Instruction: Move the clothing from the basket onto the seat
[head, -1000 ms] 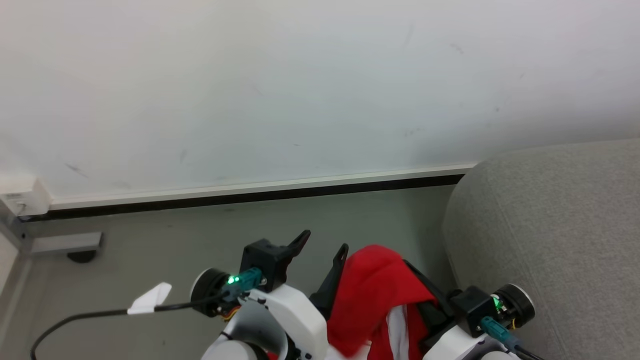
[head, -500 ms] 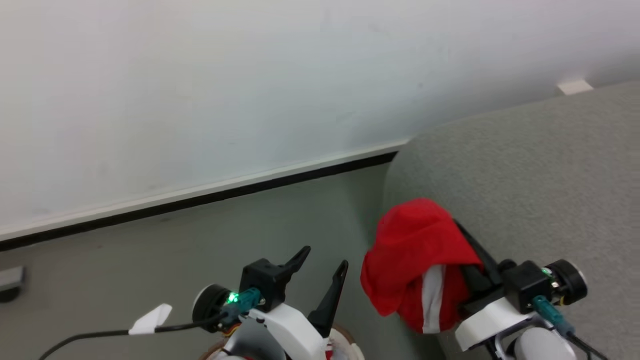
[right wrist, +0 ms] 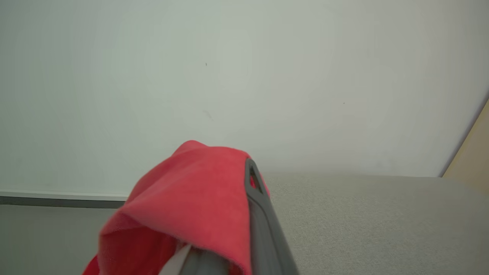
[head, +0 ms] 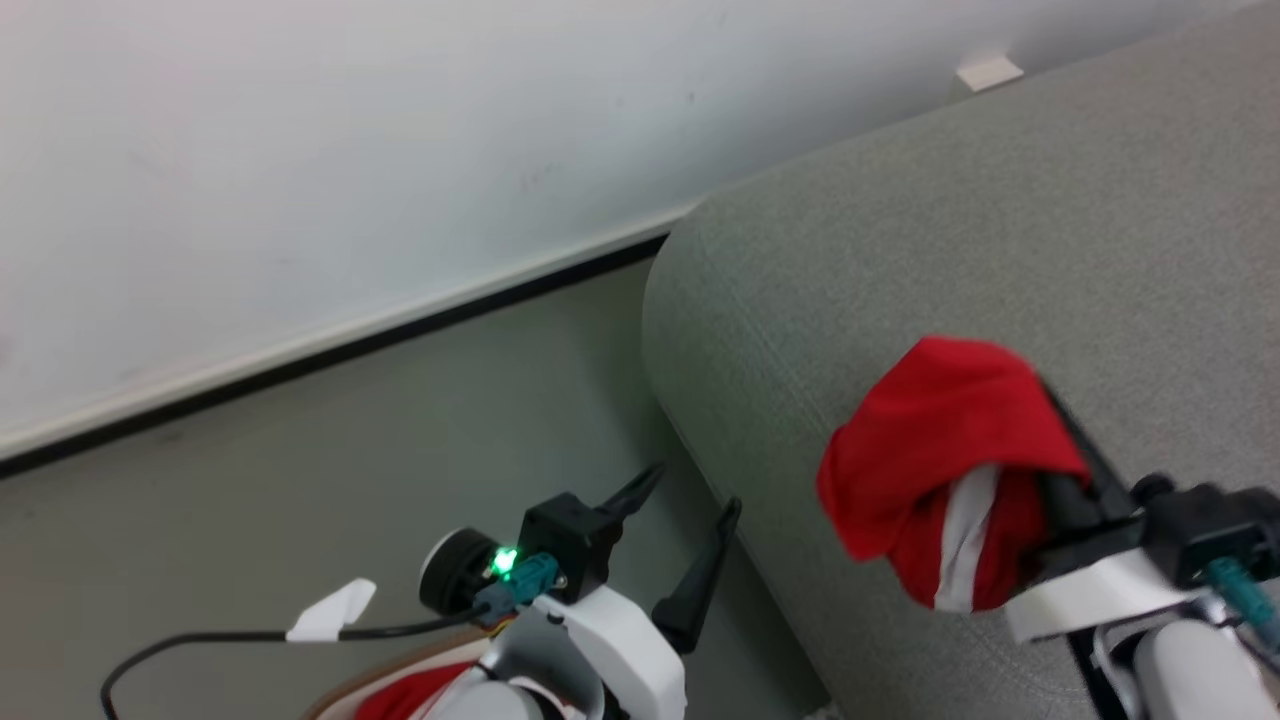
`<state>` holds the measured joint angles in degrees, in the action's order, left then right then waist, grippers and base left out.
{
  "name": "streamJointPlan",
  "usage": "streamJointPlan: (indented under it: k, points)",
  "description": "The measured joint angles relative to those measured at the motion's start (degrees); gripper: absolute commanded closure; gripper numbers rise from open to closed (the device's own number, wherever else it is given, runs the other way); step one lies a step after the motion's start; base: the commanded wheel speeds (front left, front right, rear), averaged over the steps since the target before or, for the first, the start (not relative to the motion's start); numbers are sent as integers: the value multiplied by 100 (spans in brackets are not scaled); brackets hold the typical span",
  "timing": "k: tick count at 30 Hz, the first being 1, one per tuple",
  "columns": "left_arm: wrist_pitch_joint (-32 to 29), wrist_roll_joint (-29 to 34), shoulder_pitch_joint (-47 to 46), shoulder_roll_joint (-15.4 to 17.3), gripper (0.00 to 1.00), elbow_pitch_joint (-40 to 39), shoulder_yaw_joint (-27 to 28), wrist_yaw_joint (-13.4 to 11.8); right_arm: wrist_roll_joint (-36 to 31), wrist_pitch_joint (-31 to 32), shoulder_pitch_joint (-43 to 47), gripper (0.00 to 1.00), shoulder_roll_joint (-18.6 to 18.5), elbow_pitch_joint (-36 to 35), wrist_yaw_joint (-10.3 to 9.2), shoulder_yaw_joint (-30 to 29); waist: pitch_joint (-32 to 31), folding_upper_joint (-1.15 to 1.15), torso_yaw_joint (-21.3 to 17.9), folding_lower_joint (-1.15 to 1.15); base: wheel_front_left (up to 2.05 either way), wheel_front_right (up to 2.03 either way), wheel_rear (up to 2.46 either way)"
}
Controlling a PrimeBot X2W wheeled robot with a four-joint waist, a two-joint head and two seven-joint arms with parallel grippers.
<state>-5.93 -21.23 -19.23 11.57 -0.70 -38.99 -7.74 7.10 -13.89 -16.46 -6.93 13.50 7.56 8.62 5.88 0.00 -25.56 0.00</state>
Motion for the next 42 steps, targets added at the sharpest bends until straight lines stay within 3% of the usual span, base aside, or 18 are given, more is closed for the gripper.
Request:
streamJointPlan:
  k: [5, 10, 19, 24, 27, 29, 30, 31, 36, 42]
  points:
    - [-56, 160, -385, 24, 0, -20, -68, 126, 110, 169, -543, 100, -2, -109, 0, -672, 451, 0, 8, 0, 0, 0, 0]
    - [-204, 302, -931, 146, 0, -98, -63, 313, -13, 427, -1766, 100, -42, 132, 0, -1874, 1057, 0, 118, 0, 0, 0, 0]
    - [-293, 580, -1965, 178, 0, -77, -43, 571, -981, 608, -3751, 100, -404, 1386, 0, -3773, 2224, 0, 543, 2, 0, 0, 0]
    - [-215, 595, -2062, 170, 0, 66, -89, 627, -1836, 363, -4101, 100, -381, 2218, 0, -4584, 2605, 0, 890, 2, 0, 0, 0]
    - [-123, 592, -2050, 178, 0, 197, -98, 641, -2335, 211, -4064, 100, -170, 2703, 0, -5064, 2724, 0, 1058, 2, 0, 0, 0]
    - [-48, 566, -1996, 207, 0, 279, -87, 623, -2624, 105, -3971, 81, -18, 2969, 0, -5319, 2741, 0, 1118, 2, 0, 0, 0]
    - [-18, 558, -1956, 218, 0, 316, -79, 620, -2731, 53, -3921, 47, 38, 3062, 0, -5421, 2722, 0, 1123, 2, 0, 0, 0]
    - [3, 552, -1923, 226, 0, 350, -70, 619, -2837, 4, -3873, 0, 80, 3110, 0, -5514, 2692, 0, 1118, 2, 0, 0, 0]
    - [130, 481, -1758, 350, 0, 474, 29, 534, -3080, -88, -3646, 0, 275, 3251, 0, -5536, 2459, 0, 1034, 1, 0, 0, 0]
    - [495, 316, -1422, 441, 0, 727, 196, 385, -2607, -105, -2958, 0, 385, 2570, 0, -4957, 1971, 0, 961, 1, 0, 0, 0]
